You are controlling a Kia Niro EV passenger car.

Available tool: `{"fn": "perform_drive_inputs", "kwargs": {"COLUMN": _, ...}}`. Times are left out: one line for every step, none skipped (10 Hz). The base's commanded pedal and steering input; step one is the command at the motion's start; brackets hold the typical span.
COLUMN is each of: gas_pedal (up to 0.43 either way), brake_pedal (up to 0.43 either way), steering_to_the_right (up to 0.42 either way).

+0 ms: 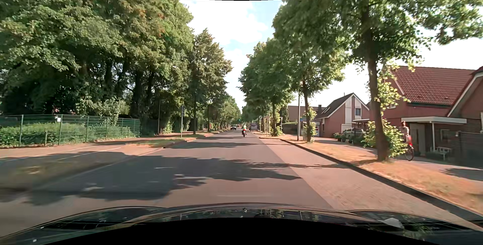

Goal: Follow the waypoints while adhering to traffic rules and regulations

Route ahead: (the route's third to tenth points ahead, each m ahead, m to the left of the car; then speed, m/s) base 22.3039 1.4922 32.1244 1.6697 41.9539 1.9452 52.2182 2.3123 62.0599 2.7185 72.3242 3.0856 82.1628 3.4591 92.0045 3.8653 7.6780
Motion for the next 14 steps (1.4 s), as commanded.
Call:
{"fn": "perform_drive_inputs", "kwargs": {"gas_pedal": 0.15, "brake_pedal": 0.0, "steering_to_the_right": -0.002}}
{"fn": "perform_drive_inputs", "kwargs": {"gas_pedal": 0.15, "brake_pedal": 0.0, "steering_to_the_right": -0.005}}
{"fn": "perform_drive_inputs", "kwargs": {"gas_pedal": 0.15, "brake_pedal": 0.0, "steering_to_the_right": -0.008}}
{"fn": "perform_drive_inputs", "kwargs": {"gas_pedal": 0.15, "brake_pedal": 0.0, "steering_to_the_right": -0.008}}
{"fn": "perform_drive_inputs", "kwargs": {"gas_pedal": 0.15, "brake_pedal": 0.0, "steering_to_the_right": -0.008}}
{"fn": "perform_drive_inputs", "kwargs": {"gas_pedal": 0.15, "brake_pedal": 0.0, "steering_to_the_right": -0.008}}
{"fn": "perform_drive_inputs", "kwargs": {"gas_pedal": 0.15, "brake_pedal": 0.0, "steering_to_the_right": -0.007}}
{"fn": "perform_drive_inputs", "kwargs": {"gas_pedal": 0.15, "brake_pedal": 0.0, "steering_to_the_right": -0.007}}
{"fn": "perform_drive_inputs", "kwargs": {"gas_pedal": 0.15, "brake_pedal": 0.0, "steering_to_the_right": -0.006}}
{"fn": "perform_drive_inputs", "kwargs": {"gas_pedal": 0.15, "brake_pedal": 0.0, "steering_to_the_right": -0.007}}
{"fn": "perform_drive_inputs", "kwargs": {"gas_pedal": 0.15, "brake_pedal": 0.0, "steering_to_the_right": -0.005}}
{"fn": "perform_drive_inputs", "kwargs": {"gas_pedal": 0.15, "brake_pedal": 0.0, "steering_to_the_right": -0.003}}
{"fn": "perform_drive_inputs", "kwargs": {"gas_pedal": 0.15, "brake_pedal": 0.0, "steering_to_the_right": -0.002}}
{"fn": "perform_drive_inputs", "kwargs": {"gas_pedal": 0.15, "brake_pedal": 0.0, "steering_to_the_right": -0.001}}
